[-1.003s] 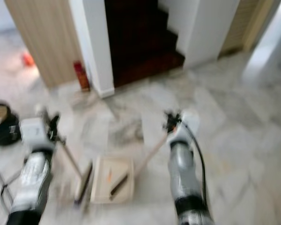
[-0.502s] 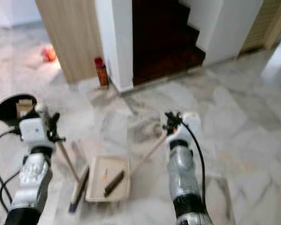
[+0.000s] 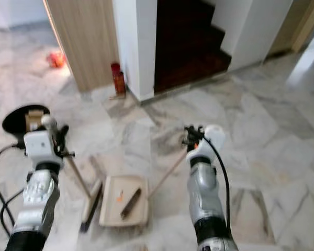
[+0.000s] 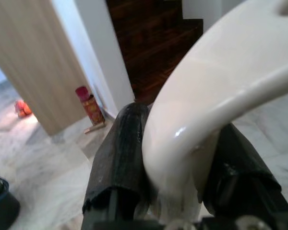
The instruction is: Sweep floor
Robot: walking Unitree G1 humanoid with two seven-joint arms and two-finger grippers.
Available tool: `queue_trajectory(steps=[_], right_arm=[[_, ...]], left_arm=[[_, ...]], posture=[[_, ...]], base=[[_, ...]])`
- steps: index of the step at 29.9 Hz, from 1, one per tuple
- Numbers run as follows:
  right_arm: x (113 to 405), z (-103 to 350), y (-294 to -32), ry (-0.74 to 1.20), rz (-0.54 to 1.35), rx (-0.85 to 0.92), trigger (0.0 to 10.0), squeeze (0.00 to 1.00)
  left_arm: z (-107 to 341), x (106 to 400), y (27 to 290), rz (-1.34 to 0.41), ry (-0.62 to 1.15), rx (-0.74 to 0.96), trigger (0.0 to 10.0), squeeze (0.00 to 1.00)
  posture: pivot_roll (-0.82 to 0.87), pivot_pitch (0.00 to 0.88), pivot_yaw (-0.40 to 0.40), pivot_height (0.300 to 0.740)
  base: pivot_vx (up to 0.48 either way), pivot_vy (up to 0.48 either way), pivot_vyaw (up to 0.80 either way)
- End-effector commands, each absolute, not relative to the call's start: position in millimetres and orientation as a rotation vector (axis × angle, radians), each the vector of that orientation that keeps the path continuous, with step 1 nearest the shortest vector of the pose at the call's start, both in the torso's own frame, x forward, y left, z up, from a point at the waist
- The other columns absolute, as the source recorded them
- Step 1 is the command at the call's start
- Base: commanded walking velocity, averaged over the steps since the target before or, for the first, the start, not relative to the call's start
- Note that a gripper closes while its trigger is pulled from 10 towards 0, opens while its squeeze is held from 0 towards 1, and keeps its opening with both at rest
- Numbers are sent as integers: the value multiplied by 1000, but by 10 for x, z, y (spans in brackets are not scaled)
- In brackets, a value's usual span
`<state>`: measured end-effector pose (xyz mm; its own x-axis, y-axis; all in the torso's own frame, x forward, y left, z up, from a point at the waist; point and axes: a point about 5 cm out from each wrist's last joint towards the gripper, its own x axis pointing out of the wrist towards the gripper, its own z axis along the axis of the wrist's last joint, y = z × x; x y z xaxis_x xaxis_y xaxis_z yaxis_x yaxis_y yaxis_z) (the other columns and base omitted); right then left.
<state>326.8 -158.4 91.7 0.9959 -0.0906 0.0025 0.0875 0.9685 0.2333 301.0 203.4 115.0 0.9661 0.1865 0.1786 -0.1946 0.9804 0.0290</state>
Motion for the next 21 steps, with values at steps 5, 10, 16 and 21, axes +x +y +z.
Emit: queue_trajectory(steps=[5, 10, 16, 21], right_arm=[[3324, 1055, -1497, -72, -66, 258, 10000, 0], [3329, 1059, -1502, -73, -66, 258, 10000, 0], [3335, 1054, -1486, -69, -62, 257, 10000, 0], [3337, 1060, -1493, -73, -64, 252, 10000, 0]], left_arm=[[1246, 3020, 2078, 201, -216, 54, 10000, 0], [1245, 3021, 2075, 202, -217, 53, 10000, 0], [1244, 3022, 2065, 196, -218, 56, 10000, 0], [1238, 3030, 2046, 183, -212, 58, 10000, 0]], posture=[[38, 27, -19, 740], [40, 23, -21, 740], [41, 17, -21, 740], [40, 16, -20, 740]], base=[[0, 312, 0], [0, 311, 0], [0, 135, 0], [0, 0, 0]])
